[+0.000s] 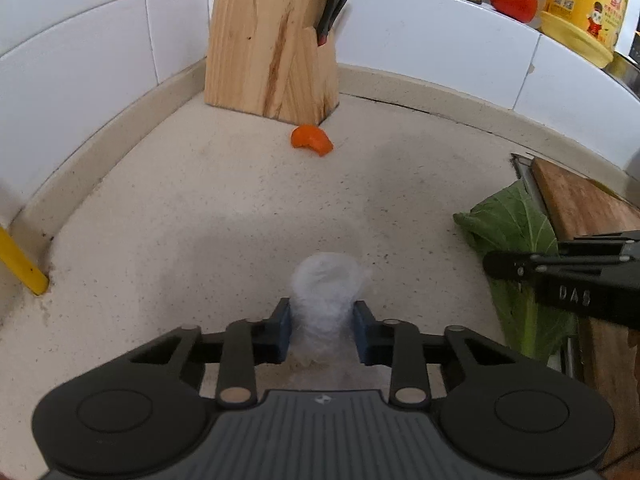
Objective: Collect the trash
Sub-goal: 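Carry plastic bag in left tool while right tool carries lettuce leaf to bin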
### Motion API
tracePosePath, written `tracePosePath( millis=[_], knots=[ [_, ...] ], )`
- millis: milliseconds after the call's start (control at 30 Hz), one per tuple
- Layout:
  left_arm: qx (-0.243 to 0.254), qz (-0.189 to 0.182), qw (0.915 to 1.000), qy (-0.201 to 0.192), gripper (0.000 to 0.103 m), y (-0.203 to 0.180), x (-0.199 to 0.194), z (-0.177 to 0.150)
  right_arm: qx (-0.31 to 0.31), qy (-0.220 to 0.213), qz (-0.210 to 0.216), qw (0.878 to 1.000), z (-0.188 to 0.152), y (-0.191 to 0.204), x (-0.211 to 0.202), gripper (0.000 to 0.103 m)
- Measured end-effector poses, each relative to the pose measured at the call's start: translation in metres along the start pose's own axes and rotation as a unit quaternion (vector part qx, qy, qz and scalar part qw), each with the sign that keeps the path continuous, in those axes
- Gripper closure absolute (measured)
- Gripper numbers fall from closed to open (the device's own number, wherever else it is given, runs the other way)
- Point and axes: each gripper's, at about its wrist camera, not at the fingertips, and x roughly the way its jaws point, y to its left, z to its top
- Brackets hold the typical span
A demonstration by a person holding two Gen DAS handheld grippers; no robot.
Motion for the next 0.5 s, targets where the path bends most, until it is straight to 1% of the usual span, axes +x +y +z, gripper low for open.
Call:
tracePosePath(
  millis=[33,67,133,233,367,500],
  knots=[
    [-0.002,-0.005,1.0,-0.002,0.079,0.0,-0.003,0.0,0.011,-0.001,0.009,1.0,0.001,-0.003,-0.003,0.092],
    [-0.005,-0.008,0.9999,-0.006,0.079,0.0,-0.007,0.001,0.018,-0.004,0.015,1.0,0.002,-0.004,-0.006,0.093],
    [-0.009,-0.008,0.9997,-0.019,0.079,0.001,-0.017,0.002,0.026,-0.014,0.029,0.999,0.002,-0.005,-0.015,0.096],
    [-0.019,-0.015,0.9989,-0.039,0.079,0.005,-0.034,0.003,0.024,-0.033,0.04,0.998,0.006,0.001,-0.029,0.097],
    [-0.029,-0.011,0.9975,-0.063,0.079,0.013,-0.06,-0.003,0.017,-0.056,0.057,0.997,0.011,0.016,-0.047,0.097],
    [-0.044,-0.002,0.996,-0.078,0.079,0.025,-0.079,-0.013,-0.008,-0.072,0.071,0.995,0.012,0.038,-0.062,0.097]
  ],
)
